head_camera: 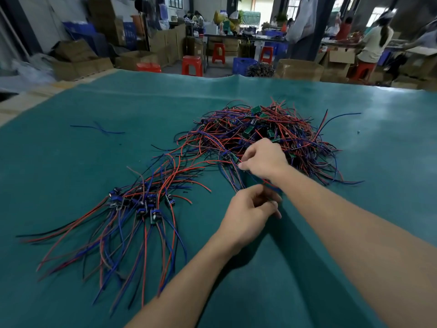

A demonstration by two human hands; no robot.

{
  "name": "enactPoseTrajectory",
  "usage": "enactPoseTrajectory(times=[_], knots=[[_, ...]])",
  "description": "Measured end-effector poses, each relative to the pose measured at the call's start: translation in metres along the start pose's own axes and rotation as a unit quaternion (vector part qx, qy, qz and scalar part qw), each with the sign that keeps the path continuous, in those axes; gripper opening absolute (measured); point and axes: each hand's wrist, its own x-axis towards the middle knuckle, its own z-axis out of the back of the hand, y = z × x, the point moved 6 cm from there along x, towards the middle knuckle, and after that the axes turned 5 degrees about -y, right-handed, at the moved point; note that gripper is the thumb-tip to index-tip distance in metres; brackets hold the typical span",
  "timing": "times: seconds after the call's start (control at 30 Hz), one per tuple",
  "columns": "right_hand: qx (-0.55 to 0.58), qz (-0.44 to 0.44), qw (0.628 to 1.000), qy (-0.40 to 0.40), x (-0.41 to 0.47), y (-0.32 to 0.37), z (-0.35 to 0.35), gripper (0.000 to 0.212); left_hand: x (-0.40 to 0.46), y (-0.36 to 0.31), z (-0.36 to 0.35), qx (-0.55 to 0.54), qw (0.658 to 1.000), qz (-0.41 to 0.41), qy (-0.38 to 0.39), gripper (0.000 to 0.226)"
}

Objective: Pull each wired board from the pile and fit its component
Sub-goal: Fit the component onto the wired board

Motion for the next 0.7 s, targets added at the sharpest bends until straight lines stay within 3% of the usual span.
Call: enactPoseTrajectory(times=[0.17, 0.27, 0.37, 0.47, 0.53, 0.7], knots=[[0.082, -0.027, 0.996, -0.018, 0.000, -0.024, 0.021, 0.014, 0.001, 0.002, 0.002, -0.008, 1.000, 0.020, -0.021, 0.015], [0.113, -0.025, 0.991, -0.072, -0.009, -0.035, 0.050, 0.018, 0.002, 0.002, 0.003, -0.054, 0.997, 0.035, -0.043, 0.012], [0.228, -0.017, 0.967, -0.113, -0.032, -0.041, 0.086, 0.020, 0.003, 0.001, 0.005, -0.084, 0.995, 0.028, -0.053, 0.007], [0.407, -0.012, 0.911, -0.069, -0.066, -0.041, 0.099, 0.017, 0.002, -0.002, 0.002, -0.100, 0.994, 0.024, -0.025, 0.024], [0.428, -0.021, 0.903, -0.035, -0.089, -0.043, 0.086, 0.014, 0.002, -0.005, 0.001, -0.102, 0.994, 0.027, -0.009, 0.035], [0.470, -0.089, 0.876, 0.059, -0.123, -0.059, 0.026, 0.018, 0.003, -0.002, 0.003, -0.143, 0.988, 0.038, -0.035, 0.021]])
